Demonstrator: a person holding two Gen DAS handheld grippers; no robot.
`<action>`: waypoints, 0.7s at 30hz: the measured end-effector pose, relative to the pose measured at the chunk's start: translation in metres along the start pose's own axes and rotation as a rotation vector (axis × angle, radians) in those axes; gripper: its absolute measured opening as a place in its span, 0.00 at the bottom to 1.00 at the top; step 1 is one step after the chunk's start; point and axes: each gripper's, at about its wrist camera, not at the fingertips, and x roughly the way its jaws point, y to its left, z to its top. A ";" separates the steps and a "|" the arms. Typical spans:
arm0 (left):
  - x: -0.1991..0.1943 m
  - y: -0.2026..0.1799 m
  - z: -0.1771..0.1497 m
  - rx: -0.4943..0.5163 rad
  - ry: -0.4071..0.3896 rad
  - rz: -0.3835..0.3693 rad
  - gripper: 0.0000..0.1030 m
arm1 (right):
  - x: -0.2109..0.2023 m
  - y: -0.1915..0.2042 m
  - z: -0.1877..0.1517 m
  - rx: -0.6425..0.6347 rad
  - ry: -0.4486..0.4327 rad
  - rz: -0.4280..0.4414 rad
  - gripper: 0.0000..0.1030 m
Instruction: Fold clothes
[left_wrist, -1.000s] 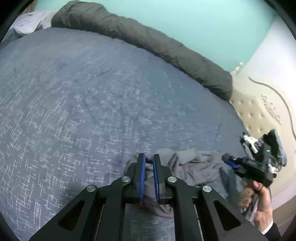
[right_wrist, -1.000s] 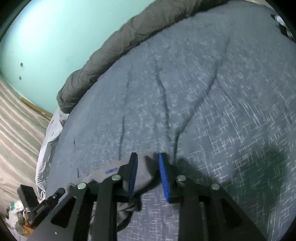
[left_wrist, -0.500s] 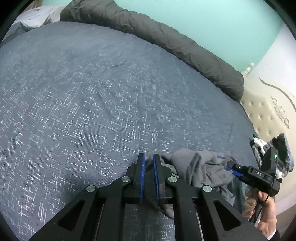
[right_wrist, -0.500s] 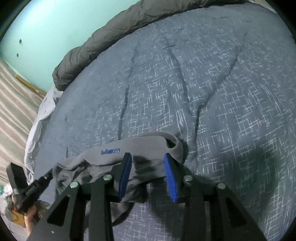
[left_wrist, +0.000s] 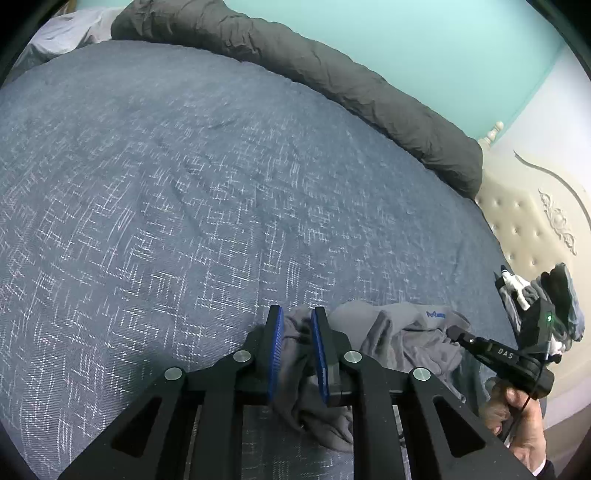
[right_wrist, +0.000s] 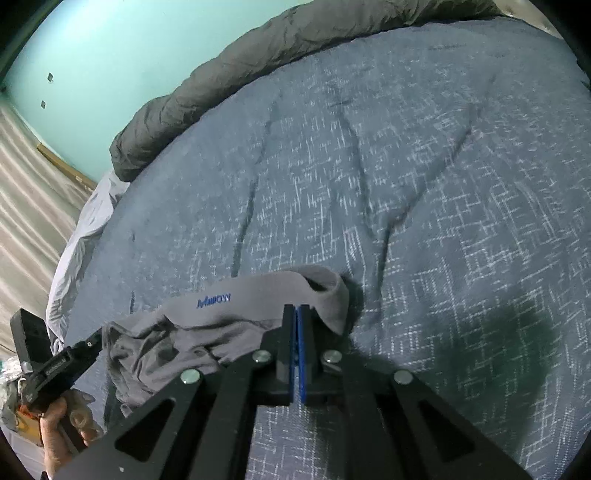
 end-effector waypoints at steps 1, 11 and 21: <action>0.000 0.000 0.000 0.000 -0.001 0.001 0.16 | -0.002 -0.001 0.001 0.010 -0.008 -0.006 0.01; 0.002 -0.004 0.000 0.017 -0.006 0.008 0.16 | -0.001 0.007 0.004 -0.016 -0.011 -0.090 0.34; -0.004 -0.003 -0.004 0.037 -0.009 0.018 0.16 | 0.016 0.014 -0.003 -0.108 0.008 -0.201 0.13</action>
